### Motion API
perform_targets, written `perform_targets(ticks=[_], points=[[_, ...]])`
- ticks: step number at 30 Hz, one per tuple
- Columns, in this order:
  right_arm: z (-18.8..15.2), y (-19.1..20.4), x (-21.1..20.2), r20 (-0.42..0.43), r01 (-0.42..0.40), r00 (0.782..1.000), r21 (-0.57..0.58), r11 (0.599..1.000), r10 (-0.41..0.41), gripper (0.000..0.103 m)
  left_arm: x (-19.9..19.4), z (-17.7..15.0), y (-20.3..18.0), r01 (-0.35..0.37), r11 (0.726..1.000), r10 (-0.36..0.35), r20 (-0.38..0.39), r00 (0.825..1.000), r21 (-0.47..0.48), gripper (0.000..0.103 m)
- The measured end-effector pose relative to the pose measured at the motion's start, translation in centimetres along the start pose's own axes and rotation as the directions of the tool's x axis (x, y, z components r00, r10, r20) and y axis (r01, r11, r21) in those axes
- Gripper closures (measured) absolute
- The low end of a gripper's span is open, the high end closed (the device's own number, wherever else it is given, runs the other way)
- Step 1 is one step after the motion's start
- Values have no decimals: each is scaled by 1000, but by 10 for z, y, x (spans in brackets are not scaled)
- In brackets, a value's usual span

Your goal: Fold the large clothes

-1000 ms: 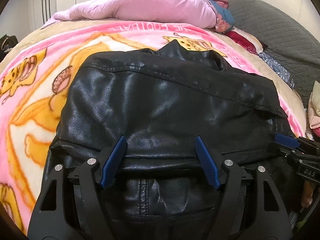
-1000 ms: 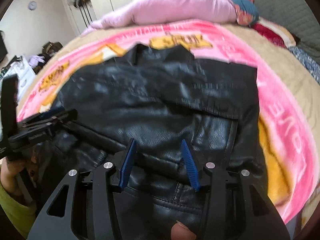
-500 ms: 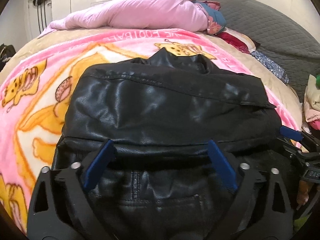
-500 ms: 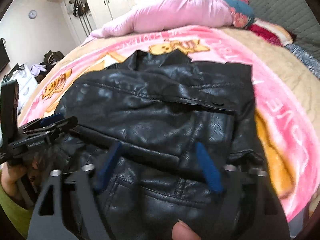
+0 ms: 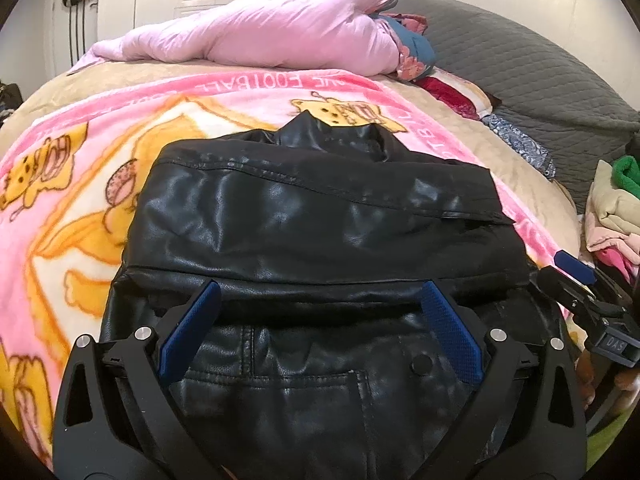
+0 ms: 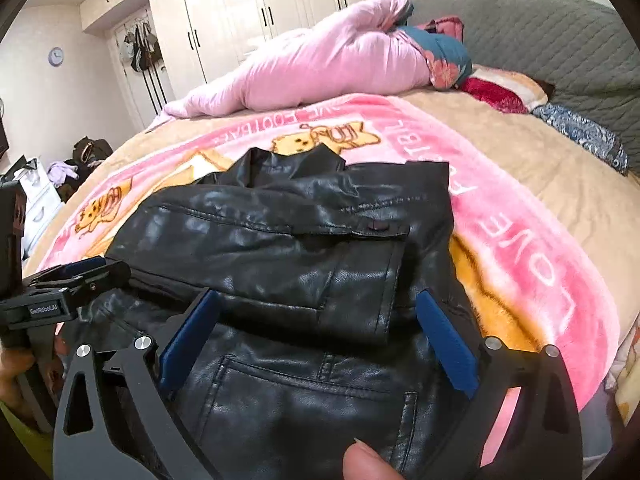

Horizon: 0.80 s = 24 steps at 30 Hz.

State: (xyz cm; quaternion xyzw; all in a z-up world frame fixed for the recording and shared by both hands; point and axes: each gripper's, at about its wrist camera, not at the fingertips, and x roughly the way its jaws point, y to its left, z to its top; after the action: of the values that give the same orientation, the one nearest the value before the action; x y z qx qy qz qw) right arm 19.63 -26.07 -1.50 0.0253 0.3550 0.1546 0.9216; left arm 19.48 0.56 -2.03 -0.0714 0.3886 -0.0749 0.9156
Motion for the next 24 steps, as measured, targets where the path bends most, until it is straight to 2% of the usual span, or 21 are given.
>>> perform_targets(ticks=[13,17,24], points=[[-1,17,-35,50,15,999,-14,1000,-14,4,-34,-6,-4,35,999,-35,38,999,3,9],[-4,24,-45,53,7,999,-20,1000,-6,4,-44,-7,-4,36,999,-36,48,998,13,9],[-15,34,-57,39,39,999,-38,999,-37,4,-60,-12,2,34,999,-35,67,997,19,9]])
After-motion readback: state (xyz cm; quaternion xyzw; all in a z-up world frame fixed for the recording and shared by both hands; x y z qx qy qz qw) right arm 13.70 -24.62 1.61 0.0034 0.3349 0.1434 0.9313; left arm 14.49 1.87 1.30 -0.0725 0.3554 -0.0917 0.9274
